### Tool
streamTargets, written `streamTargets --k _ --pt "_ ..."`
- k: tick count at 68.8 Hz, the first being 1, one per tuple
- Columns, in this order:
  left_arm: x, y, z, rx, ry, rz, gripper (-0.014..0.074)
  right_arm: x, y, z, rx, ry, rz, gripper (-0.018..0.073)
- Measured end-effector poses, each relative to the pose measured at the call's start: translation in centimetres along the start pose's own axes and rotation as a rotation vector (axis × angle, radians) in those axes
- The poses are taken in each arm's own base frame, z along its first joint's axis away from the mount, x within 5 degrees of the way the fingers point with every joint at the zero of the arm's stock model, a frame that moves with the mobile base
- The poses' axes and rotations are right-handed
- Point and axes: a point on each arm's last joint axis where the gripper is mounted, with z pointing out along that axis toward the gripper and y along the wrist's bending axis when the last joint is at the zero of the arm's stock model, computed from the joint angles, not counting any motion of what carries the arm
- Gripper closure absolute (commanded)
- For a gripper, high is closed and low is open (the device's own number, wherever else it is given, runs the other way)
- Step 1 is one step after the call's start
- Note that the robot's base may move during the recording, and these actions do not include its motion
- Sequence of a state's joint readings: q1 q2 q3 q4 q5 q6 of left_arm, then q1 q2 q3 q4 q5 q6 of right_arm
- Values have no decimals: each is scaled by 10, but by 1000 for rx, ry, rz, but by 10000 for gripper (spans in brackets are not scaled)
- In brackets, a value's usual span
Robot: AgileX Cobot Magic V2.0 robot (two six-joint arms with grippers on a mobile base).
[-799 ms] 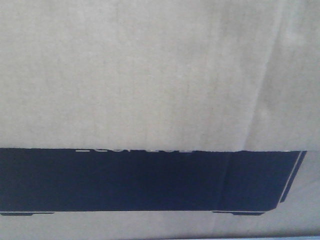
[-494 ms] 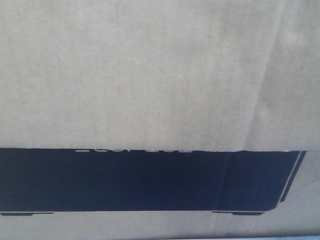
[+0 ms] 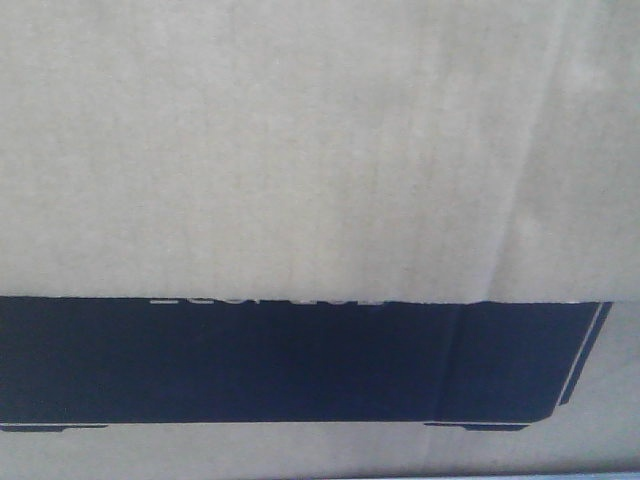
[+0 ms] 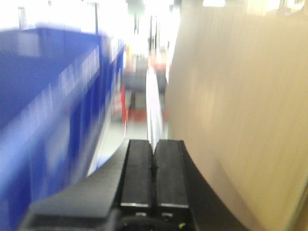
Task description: Grab box from left shelf to table start
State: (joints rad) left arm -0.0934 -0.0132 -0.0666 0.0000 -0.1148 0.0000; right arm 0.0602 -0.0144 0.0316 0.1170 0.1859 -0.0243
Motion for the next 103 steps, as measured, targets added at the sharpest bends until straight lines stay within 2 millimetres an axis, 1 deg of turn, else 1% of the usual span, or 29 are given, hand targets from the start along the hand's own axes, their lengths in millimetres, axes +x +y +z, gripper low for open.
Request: streamTargets --k 12,13,14,18,25,30,35,40,42,44,45,47,48,51,54,56,66,69,75,82,94,103 --pt "-59 0 -4 0 -85 0 695 0 0 0 0 0 0 502" --pt "-61 0 -4 0 -82 0 694 0 0 0 0 0 0 502" --pt "-69 0 -5 0 -93 0 694 0 0 0 0 0 0 502" --pt "-90 0 -7 0 -77 0 694 0 0 0 0 0 0 502" --pt "-112 0 -6 2 -13 -1 691 0 0 0 0 0 0 502" --pt "-121 0 -3 6 44 -1 686 0 0 0 0 0 0 502" --pt "-126 0 2 11 103 -3 671 0 0 0 0 0 0 502" --pt "-129 -1 6 20 163 -10 601 0 0 0 0 0 0 502" --pt "-129 -1 9 22 196 -10 560 0 0 0 0 0 0 502" --pt "-130 -1 11 29 219 -11 495 0 0 0 0 0 0 502" --pt "-130 -1 12 33 230 -11 480 0 0 0 0 0 0 502" --pt "-131 -1 15 36 252 -11 418 0 0 0 0 0 0 502" --pt "-131 -1 16 42 263 -12 370 0 0 0 0 0 0 502" --pt "-132 -2 20 51 293 -13 281 0 0 0 0 0 0 502" --pt "-133 -2 24 62 319 -15 220 0 0 0 0 0 0 502" --pt "-135 -3 26 71 336 -20 198 0 0 0 0 0 0 502" --pt "-145 -6 40 108 429 -42 192 0 0 0 0 -2 0 502" --pt "-151 -8 44 121 463 -54 192 0 0 0 0 -3 0 502" --pt "-157 -11 56 144 568 -70 192 -1 0 0 0 -8 0 502" --pt "-161 -15 74 162 703 -74 192 -1 0 0 0 -12 0 502" --pt "-154 -19 108 167 892 -64 206 -3 0 0 1 -28 0 502" --pt "-144 -22 130 162 1022 -68 206 -4 0 0 1 -42 0 502"
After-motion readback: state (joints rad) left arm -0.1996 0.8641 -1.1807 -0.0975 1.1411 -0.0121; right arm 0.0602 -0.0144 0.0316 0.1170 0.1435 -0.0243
